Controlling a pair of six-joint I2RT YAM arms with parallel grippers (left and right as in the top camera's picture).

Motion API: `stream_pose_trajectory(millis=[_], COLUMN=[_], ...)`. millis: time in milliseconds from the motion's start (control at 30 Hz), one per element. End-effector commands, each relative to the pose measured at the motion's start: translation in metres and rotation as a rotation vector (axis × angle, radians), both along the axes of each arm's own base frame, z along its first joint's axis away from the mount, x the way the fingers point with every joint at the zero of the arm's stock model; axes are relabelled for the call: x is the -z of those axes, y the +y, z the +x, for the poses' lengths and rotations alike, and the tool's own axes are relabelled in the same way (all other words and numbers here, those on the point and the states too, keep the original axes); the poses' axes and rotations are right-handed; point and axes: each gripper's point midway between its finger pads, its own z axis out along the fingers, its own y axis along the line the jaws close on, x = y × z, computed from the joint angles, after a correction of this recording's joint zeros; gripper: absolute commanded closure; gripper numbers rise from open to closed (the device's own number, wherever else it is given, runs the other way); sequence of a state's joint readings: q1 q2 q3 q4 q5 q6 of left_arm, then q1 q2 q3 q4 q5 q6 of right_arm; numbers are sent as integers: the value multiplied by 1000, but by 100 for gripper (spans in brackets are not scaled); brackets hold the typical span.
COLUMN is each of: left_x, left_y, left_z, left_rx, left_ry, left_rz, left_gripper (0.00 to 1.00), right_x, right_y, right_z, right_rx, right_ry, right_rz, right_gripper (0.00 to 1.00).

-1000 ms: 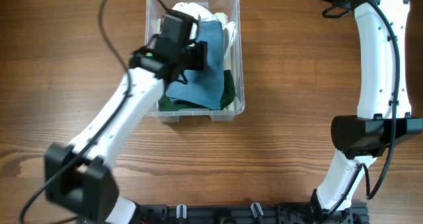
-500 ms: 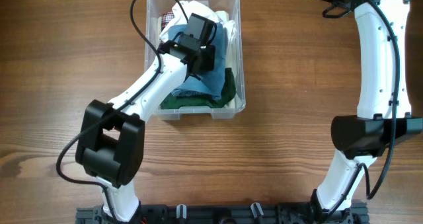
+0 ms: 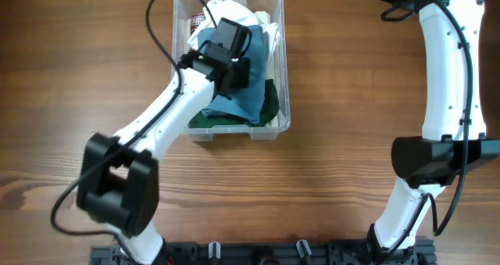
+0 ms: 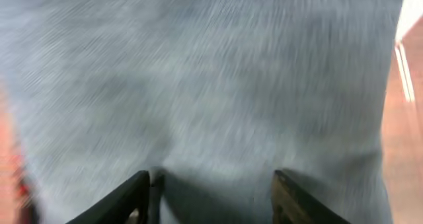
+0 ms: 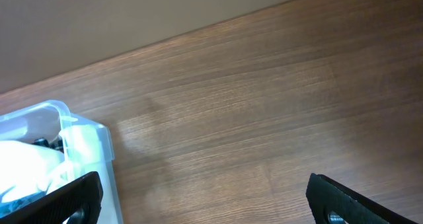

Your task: Pack container

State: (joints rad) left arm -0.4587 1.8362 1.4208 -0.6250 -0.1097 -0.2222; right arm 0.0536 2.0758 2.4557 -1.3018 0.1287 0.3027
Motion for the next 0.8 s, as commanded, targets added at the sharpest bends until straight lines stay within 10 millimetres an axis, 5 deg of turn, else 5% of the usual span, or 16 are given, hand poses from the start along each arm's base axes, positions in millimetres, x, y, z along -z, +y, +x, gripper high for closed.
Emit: stream_pose_trajectory(millis=[0, 167, 300, 467, 767], left_x=[-63, -125, -170, -214, -207], left_y=[13, 21, 32, 50, 91], left_z=[-12, -29, -52, -90, -170], left_rx=[-10, -11, -13, -13, -14], left_ry=[-119, -239, -323, -404, -278], left_rz=[-32, -91, -132, -173, -107], left_gripper=[36, 25, 0, 0, 0], right_x=[5, 5, 5, 5, 5], right_y=[2, 2, 2, 2, 2], right_z=[2, 2, 2, 2, 2], right_rx=[9, 9, 9, 9, 9], right_ry=[11, 11, 11, 11, 10], right_rz=[-1, -1, -1, -1, -1], right_gripper=[0, 0, 1, 0, 0])
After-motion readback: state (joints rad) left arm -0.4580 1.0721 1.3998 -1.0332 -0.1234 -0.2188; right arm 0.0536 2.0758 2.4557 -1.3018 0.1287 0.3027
